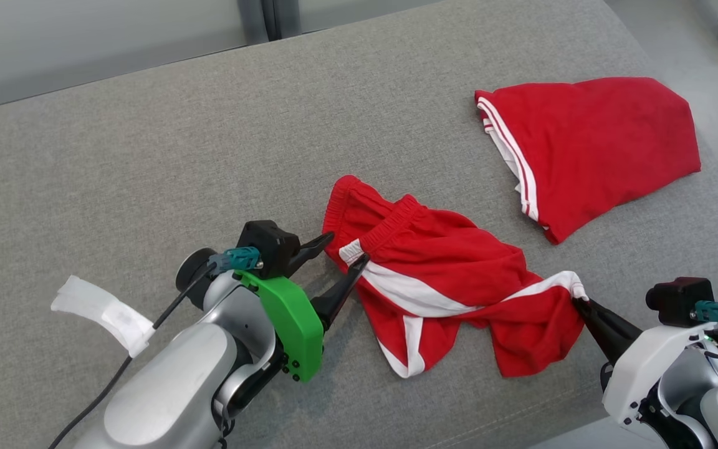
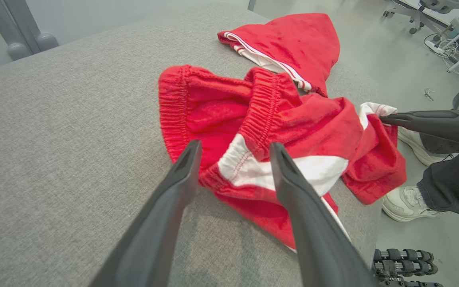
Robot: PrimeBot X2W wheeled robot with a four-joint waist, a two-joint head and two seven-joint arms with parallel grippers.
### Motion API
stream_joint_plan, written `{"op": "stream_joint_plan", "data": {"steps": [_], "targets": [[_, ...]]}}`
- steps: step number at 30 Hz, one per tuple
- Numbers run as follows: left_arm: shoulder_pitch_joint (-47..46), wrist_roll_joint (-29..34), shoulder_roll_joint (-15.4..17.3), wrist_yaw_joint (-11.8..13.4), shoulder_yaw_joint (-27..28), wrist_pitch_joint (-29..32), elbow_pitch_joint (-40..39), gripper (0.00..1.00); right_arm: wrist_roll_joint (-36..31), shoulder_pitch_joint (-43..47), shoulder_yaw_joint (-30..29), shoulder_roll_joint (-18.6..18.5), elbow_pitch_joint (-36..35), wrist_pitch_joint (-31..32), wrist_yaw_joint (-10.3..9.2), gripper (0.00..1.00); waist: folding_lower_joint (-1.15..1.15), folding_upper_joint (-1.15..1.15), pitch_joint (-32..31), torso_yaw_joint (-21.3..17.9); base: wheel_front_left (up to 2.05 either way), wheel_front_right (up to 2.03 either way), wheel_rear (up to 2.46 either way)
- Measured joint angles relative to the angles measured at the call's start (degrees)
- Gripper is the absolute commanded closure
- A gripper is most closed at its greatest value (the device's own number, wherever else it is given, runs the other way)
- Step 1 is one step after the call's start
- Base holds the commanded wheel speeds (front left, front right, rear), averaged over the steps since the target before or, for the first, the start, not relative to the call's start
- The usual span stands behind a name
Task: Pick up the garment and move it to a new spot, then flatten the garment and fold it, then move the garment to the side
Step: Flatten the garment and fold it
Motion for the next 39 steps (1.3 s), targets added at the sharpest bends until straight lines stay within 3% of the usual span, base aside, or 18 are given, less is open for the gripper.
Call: {"op": "stream_joint_plan", "data": {"steps": [2, 10, 12, 14, 15, 16, 17, 21, 27, 35, 39], "targets": [[-0.01, 0.00, -0.02, -0.02, 0.11, -0.07, 0.84, 0.22, 0.00, 0.00, 0.13, 0.08, -0.08, 0.09, 0.00, 1.00, 0.00, 0.00, 0.01, -0.43, 0.00, 0.00, 0.00], [-0.08, 0.00, -0.36, -1.53, -1.11, -0.08, 3.81, 0.31, 0.18, 0.01, 0.12, 0.09, -0.19, 0.49, 0.00, 1.00, 0.00, 0.00, 0.20, -1.54, 0.00, 0.00, 0.00], [-0.10, 0.00, -0.40, -1.78, -1.10, -0.26, 4.86, 0.40, 0.20, 0.01, 0.12, 0.10, -0.20, 0.49, 0.00, 1.00, 0.00, 0.00, 0.19, -1.65, 0.00, 0.00, 0.00], [-0.10, -0.18, -0.40, -1.93, -0.98, -0.55, 5.89, 0.57, 0.20, 0.01, 0.13, 0.15, -0.22, 0.49, 0.00, 1.00, 0.00, 0.00, 0.15, -1.78, 0.00, 0.00, 0.00], [-0.09, -0.53, -0.43, -1.94, -0.91, -0.76, 6.36, 0.57, 0.21, 0.01, 0.13, 0.18, -0.26, 0.49, 0.00, 1.00, 0.00, 0.00, 0.12, -1.85, 0.00, 0.00, 0.00], [-0.09, -1.03, -0.62, -1.94, -0.82, -0.92, 6.86, 0.73, 0.22, 0.01, 0.13, 0.19, -0.32, 0.49, 0.00, 1.00, 0.00, 0.00, 0.08, -1.90, 0.00, 0.00, 0.00], [-0.08, -1.63, -0.79, -1.98, -0.81, -1.00, 7.16, 1.00, 0.22, 0.01, 0.12, 0.19, -0.36, 0.47, 0.00, 1.00, 0.00, 0.00, 0.04, -1.94, 0.00, 0.00, 0.00], [0.14, -3.33, -1.53, -2.49, -0.53, -1.55, 7.71, 1.00, 0.71, -0.05, -0.37, 0.49, -1.14, -0.77, 0.01, 1.00, 0.00, 0.00, -0.25, -1.91, 0.00, 0.00, 0.00], [1.14, -11.41, -3.16, -2.53, 5.88, -2.79, 4.09, 1.00, 5.00, -2.95, -2.67, 1.02, -6.11, -3.57, 0.68, 1.00, 0.00, 0.00, -1.02, -1.04, 0.00, 0.00, 0.00], [-3.77, -20.50, -0.10, -2.30, 20.30, -4.88, -4.34, 1.00, 9.24, -13.72, -5.30, -2.68, -13.03, -4.47, 1.53, 1.00, 0.00, 0.00, -2.47, 1.79, 0.00, 0.00, 0.00], [-4.58, -24.38, 0.99, -0.83, 23.53, -3.54, -8.48, 1.00, 14.59, -14.05, -3.20, -3.36, -15.93, -1.44, 1.53, 1.00, 0.00, 0.00, -3.56, 3.72, 0.00, 0.00, 0.00]]}}
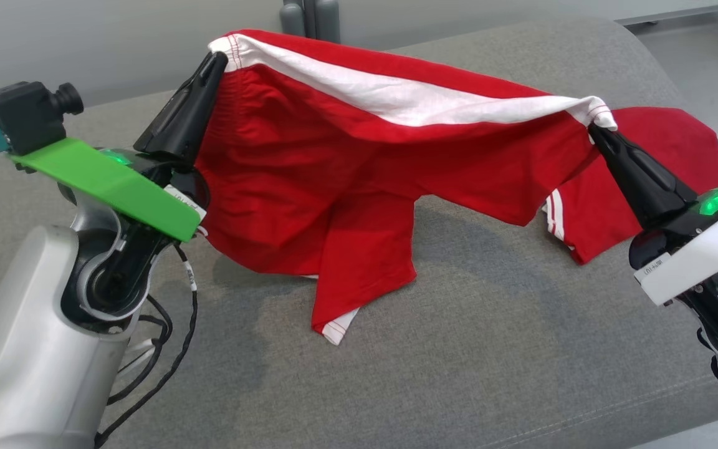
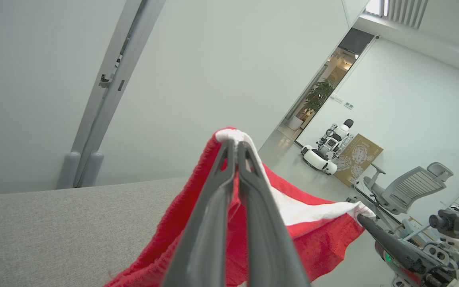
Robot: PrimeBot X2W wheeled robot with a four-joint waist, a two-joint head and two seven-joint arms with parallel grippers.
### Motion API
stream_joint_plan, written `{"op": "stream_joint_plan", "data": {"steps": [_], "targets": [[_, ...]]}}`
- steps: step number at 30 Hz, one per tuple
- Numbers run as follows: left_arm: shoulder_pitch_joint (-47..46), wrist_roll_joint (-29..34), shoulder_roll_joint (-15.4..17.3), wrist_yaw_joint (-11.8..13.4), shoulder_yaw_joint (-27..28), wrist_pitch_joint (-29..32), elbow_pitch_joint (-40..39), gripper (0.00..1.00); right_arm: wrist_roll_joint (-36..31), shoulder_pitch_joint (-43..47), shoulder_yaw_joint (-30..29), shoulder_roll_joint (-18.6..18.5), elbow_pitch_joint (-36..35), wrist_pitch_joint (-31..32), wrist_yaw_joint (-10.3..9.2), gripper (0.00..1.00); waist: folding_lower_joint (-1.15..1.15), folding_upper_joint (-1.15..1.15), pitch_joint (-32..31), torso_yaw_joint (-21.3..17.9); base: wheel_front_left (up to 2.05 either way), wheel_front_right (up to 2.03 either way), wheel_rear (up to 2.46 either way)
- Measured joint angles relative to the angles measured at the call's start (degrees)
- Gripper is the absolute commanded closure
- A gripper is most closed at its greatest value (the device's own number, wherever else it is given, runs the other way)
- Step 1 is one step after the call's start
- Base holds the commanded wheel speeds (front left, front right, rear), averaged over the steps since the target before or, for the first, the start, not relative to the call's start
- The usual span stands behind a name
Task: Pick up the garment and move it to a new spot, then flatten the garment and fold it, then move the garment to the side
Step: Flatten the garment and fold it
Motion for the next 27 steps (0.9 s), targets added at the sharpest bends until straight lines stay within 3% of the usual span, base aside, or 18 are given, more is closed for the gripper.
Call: {"op": "stream_joint_plan", "data": {"steps": [7, 14, 19, 23, 27], "targets": [[5.47, -6.64, 2.81, 3.66, 2.58, 4.52, -10.23, 1.00, 11.74, 3.60, -1.14, -3.12, -10.38, 2.47, 0.00, 1.00, 0.00, 0.00, -1.36, 3.39, 0.00, 0.00, 0.00], [7.06, -9.59, 6.35, 7.58, 6.56, 7.67, -25.82, 1.00, 20.25, 4.87, -14.48, -7.49, -22.49, 1.09, 0.00, 1.00, 0.00, 0.00, -1.25, 6.32, 0.00, 0.00, 0.00], [6.59, -13.43, 9.49, 10.23, 12.50, 10.73, -33.19, 1.00, 26.01, 4.87, -21.21, -11.71, -23.93, 4.66, -0.18, 1.00, 0.00, 0.00, 0.26, 7.12, 0.00, 0.00, 0.00], [6.26, -18.95, 10.34, 11.03, 14.78, 14.30, -33.76, 1.00, 31.33, 4.91, -19.24, -14.48, -22.02, 10.69, -1.20, 1.00, 0.00, 0.00, 2.35, 7.39, 0.00, 0.00, 0.00], [5.21, -21.37, 10.92, 11.05, 10.54, 19.78, -27.54, 1.00, 37.00, 2.61, -9.96, -12.80, -18.68, 15.36, -2.08, 1.00, 0.00, 0.00, 5.02, 7.76, 0.00, 0.00, 0.00]]}}
